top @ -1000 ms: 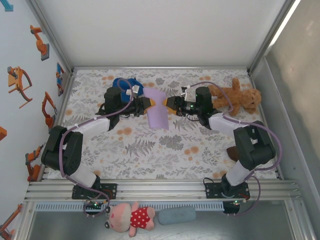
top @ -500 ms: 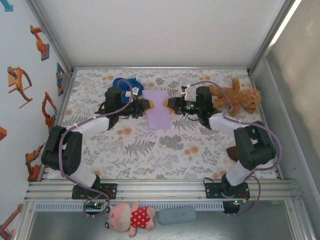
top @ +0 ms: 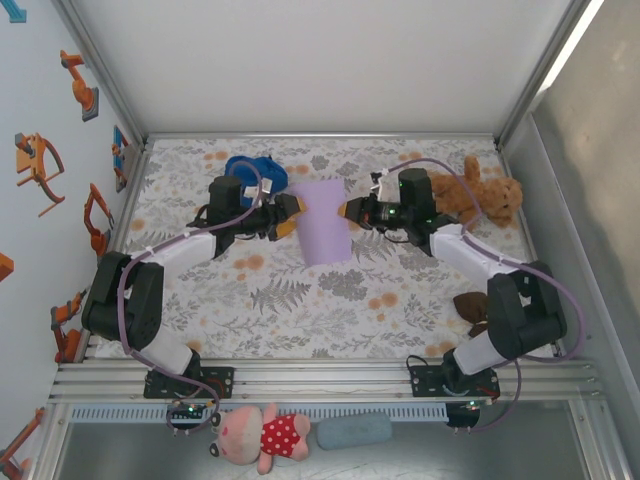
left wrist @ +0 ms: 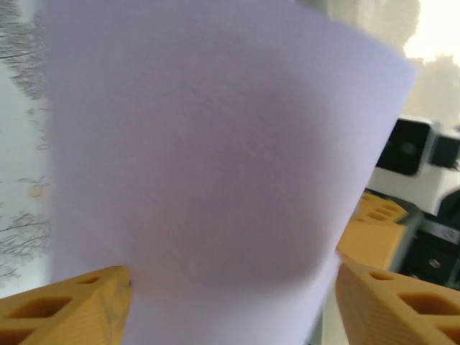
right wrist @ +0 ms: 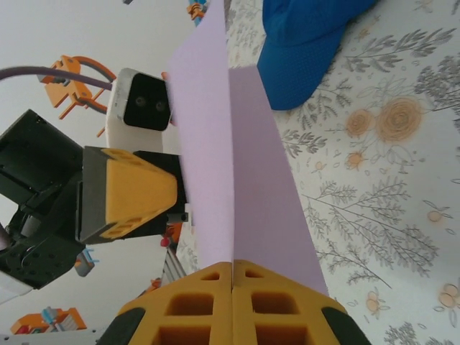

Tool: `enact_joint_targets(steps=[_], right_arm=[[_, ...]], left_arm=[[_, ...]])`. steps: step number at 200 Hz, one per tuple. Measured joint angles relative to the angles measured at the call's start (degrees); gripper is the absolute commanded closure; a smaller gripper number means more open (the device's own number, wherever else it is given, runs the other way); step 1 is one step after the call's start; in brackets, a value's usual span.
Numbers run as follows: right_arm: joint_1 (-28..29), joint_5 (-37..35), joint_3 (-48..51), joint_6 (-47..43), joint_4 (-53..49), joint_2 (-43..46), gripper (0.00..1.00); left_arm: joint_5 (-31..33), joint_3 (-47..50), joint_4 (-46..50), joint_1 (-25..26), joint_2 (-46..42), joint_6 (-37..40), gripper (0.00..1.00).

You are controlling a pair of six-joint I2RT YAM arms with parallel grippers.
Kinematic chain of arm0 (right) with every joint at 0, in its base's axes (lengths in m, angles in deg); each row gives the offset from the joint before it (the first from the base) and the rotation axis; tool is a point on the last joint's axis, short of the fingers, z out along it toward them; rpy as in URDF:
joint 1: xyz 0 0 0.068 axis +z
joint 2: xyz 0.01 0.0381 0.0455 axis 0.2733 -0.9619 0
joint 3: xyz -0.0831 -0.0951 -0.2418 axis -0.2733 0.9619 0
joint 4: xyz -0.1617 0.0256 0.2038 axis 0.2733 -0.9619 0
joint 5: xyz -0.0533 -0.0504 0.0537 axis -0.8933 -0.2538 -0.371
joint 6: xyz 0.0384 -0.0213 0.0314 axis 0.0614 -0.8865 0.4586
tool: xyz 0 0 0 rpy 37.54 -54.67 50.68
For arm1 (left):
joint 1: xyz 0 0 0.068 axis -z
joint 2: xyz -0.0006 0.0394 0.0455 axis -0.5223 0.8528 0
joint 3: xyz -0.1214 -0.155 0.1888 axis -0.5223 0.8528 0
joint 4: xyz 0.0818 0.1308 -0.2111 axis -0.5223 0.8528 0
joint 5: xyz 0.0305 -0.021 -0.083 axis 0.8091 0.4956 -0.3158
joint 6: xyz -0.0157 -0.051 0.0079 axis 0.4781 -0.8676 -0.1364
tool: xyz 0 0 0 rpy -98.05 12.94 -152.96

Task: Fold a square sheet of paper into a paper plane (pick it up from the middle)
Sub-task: First fold in half a square sheet of paper at the center of the table.

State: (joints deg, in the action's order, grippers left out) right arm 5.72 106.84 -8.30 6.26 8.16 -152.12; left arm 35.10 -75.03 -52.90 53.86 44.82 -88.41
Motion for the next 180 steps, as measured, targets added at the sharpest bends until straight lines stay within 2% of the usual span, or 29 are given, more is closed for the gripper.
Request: enact_joint_targets(steps=[23, 47, 79, 97, 119, 180], right_arm=[[-1.5, -2.7, -3.0, -5.0, -9.8, 2.5, 1.00], [-1.2, -7.0, -10.3, -10.7, -21.7, 2.7, 1.00], [2.2, -10.3, -15.6, -13.4, -27.4, 0.9, 1.00], [4.7, -10.2, -15.8, -12.3, -26.2, -1.9, 1.00], [6.8, -9.0, -13.6, -8.2, -20.0, -6.4, 1.00], [7.1, -6.9, -6.0, 3.7, -3.1, -16.7, 1.00]], left_arm=[[1.8, 1.2, 1.4, -1.7, 0.0, 0.5, 0.14], [2.4, 3.0, 1.6, -3.3, -0.2, 0.4, 0.12], [2.7, 4.6, 2.1, -3.6, -0.2, 0.4, 0.12], [2.8, 4.9, 2.1, -3.6, -0.3, 0.4, 0.12], [3.2, 5.8, 1.9, -3.5, -0.3, 0.4, 0.12], [4.8, 7.9, 1.1, -0.7, 2.0, 0.0, 0.18]])
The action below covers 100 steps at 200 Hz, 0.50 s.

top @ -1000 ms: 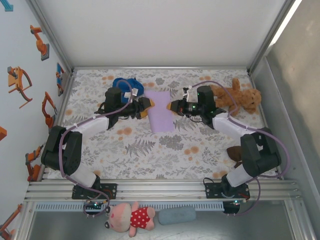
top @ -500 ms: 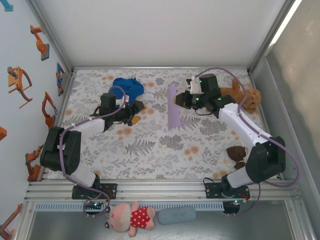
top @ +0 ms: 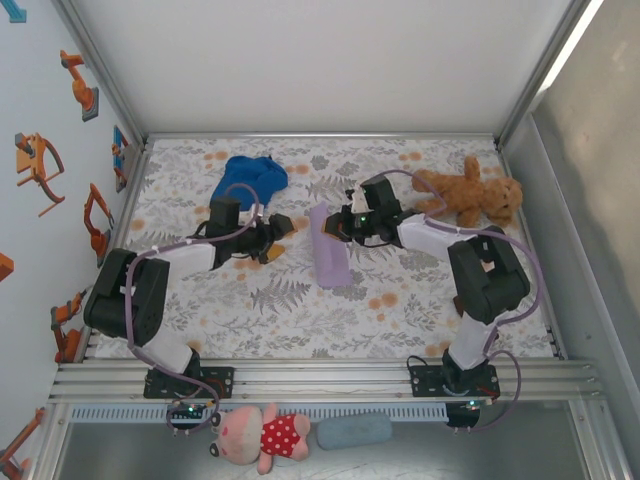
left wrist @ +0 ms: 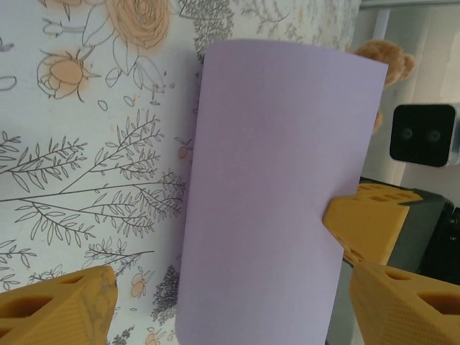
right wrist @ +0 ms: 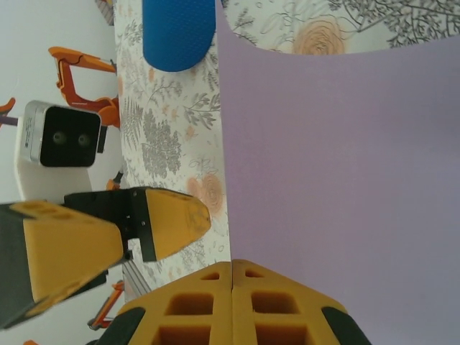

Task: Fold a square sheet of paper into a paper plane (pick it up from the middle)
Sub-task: First fold in half a square sheet of paper at the center of the table.

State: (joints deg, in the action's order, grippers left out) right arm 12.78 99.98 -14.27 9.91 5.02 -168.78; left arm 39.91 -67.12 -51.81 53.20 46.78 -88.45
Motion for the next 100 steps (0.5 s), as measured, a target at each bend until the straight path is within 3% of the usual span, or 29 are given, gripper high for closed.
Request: enact_joint_targets(steps=[100], right_arm=[[-2.3, -0.2, 1.2, -2.1, 3.3, -7.7, 1.00]], left_arm=[[8.3, -4.7, 3.4, 7.8, 8.1, 1.0, 0.29]])
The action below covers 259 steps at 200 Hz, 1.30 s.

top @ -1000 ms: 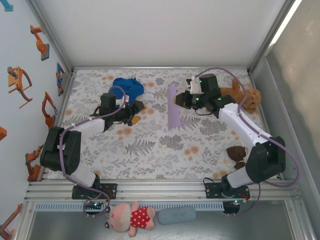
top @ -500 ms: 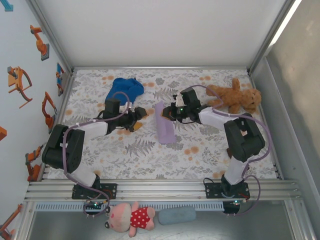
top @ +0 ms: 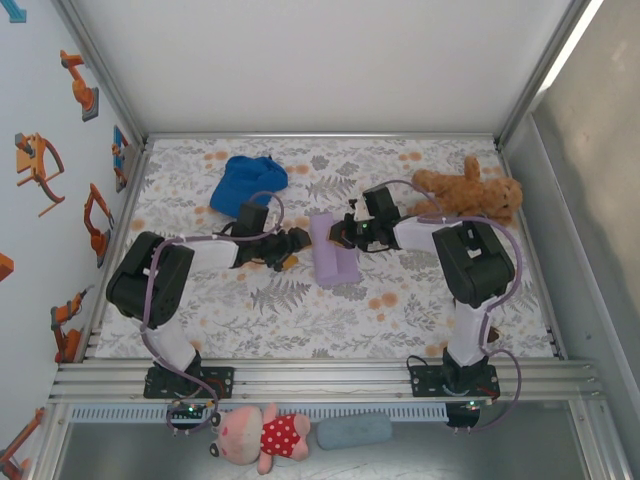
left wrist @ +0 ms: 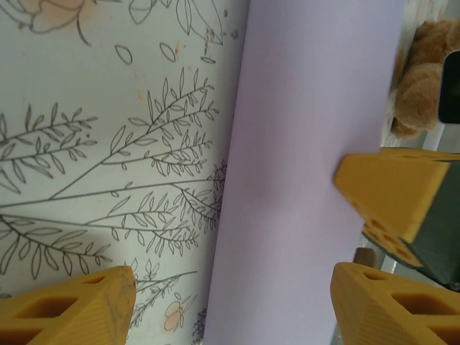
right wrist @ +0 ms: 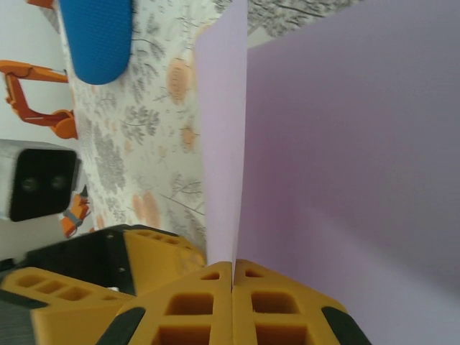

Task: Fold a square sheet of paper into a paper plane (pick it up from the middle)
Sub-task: First fold in half a square sheet of paper at the center of the table.

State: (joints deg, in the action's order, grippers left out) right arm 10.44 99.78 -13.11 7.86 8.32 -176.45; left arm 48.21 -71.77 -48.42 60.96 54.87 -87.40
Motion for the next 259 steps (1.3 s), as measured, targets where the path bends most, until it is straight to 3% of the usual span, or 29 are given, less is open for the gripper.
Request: enact_joint_targets(steps=[38, 104, 197, 259], right_arm=[[-1.2, 0.0, -0.5, -2.7, -1.9, -1.3, 1.00], [-2.6, 0.1, -2.9, -7.8, -5.9, -1.6, 1.00], [-3.7, 0.2, -2.9, -10.4, -7.6, -1.6, 1.00], [-4.8, -1.1, -2.0, -11.1, -9.6, 0.4, 0.80]], left_arm=[[3.2, -2.4, 1.7, 2.0, 1.9, 0.1, 0.31], [7.7, -11.0, 8.1, 6.5, 6.7, 1.6, 0.43], [9.7, -17.8, 15.5, 7.3, 11.0, 2.5, 0.57], [11.2, -27.2, 28.4, 7.7, 15.4, 4.7, 0.60]])
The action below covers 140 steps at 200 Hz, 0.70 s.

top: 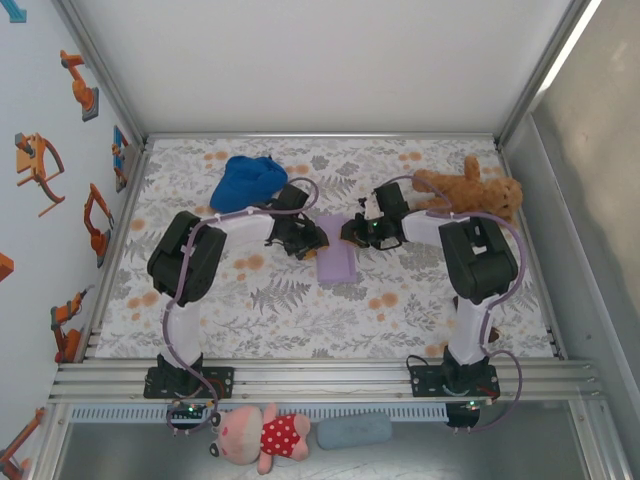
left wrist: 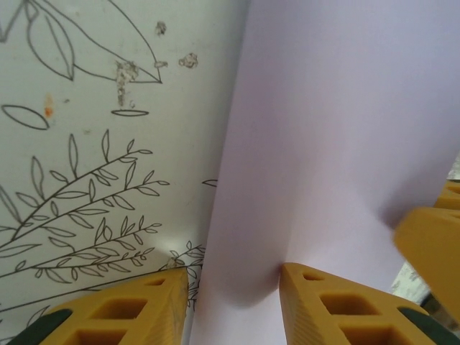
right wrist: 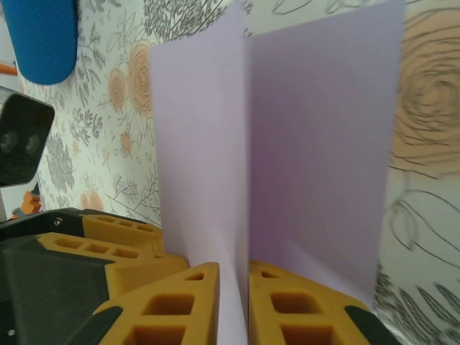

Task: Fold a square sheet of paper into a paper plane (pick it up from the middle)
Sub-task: First fold in half a square sheet of paper at the center of the table.

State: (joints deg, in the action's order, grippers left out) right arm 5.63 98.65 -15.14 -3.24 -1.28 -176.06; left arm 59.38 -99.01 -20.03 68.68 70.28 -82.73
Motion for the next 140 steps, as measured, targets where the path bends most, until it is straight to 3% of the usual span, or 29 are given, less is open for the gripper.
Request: enact_joint_targets(steps=[61, 140], right_arm=[[-4.1, -5.1, 2.2, -1.5, -2.8, 7.8, 0.77], [-4.4, -8.2, 4.0, -2.6, -5.2, 8.7, 0.77]], left_arm=[[4.3, -8.4, 10.6, 1.7, 3.8, 2.8, 0.56], [9.1, -18.4, 21.4, 3.8, 9.0, 3.7, 0.48]])
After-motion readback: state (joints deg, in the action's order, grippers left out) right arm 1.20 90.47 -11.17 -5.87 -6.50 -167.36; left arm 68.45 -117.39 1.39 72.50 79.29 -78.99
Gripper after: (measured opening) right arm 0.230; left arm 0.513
